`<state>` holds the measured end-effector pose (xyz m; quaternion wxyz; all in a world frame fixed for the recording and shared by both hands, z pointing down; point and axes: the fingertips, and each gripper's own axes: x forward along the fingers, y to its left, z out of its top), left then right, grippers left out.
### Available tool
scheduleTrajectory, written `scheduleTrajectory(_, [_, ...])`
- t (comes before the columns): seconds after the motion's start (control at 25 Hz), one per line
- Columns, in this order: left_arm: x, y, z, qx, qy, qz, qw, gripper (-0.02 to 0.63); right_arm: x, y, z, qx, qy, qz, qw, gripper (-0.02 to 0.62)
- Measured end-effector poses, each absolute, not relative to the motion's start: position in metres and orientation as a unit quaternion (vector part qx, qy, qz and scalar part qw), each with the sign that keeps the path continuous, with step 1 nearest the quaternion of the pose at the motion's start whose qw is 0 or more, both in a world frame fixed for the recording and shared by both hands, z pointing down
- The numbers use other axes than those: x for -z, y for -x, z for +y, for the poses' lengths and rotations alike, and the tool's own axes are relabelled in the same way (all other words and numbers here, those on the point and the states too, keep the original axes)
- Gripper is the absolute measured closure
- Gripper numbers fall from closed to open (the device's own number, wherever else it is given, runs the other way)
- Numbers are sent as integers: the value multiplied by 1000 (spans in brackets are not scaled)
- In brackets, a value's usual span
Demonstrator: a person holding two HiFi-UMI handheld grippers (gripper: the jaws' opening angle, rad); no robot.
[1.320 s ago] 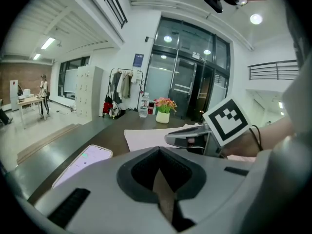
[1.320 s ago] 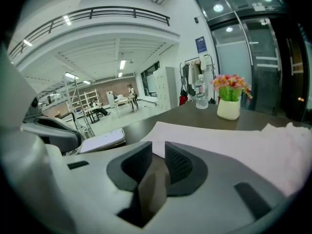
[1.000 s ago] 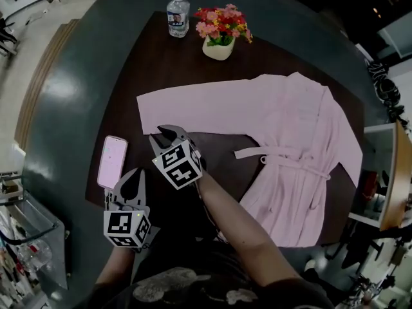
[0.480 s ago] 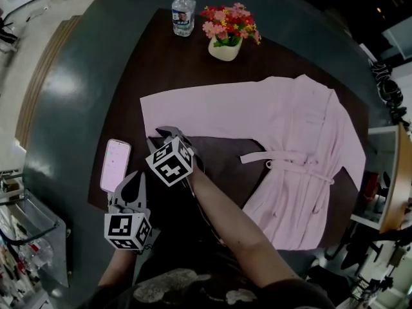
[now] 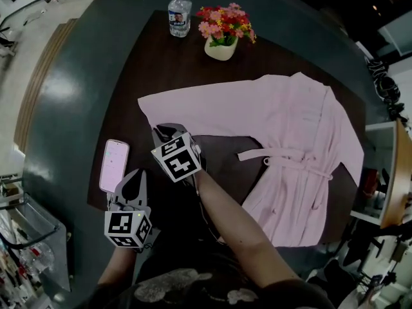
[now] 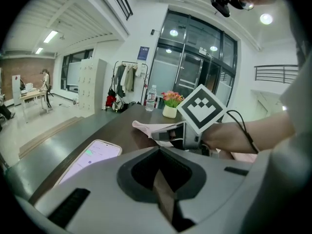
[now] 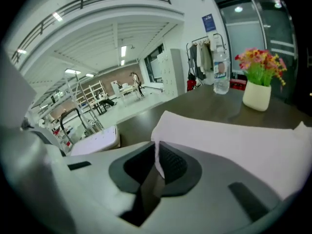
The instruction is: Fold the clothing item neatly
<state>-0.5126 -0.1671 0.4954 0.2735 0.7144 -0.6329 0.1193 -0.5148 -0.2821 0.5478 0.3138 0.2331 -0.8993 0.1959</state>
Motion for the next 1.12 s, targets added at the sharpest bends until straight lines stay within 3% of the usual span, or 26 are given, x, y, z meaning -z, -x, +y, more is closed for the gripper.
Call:
scheduleTrajectory(0.2, [-488,489,-174,-120,-739,-609,262,595,-497,463,-304,-217,-285,-904,232,577])
scheduleTrajectory(0.48, [-465,411,-193,-125,-777,-577,217,596,-436,311,-331,-206,-375,-890,157,577])
scheduleTrajectory(0.8, [-440,266,-214,-94,-798,-561,197,595,-438,127,-330,-229,-427,-865,132,577])
scheduleTrajectory(1.12, [-448,151,-210,-105,-806,-546,201,595,-478,44,-314,-254,-401,-870,130,577])
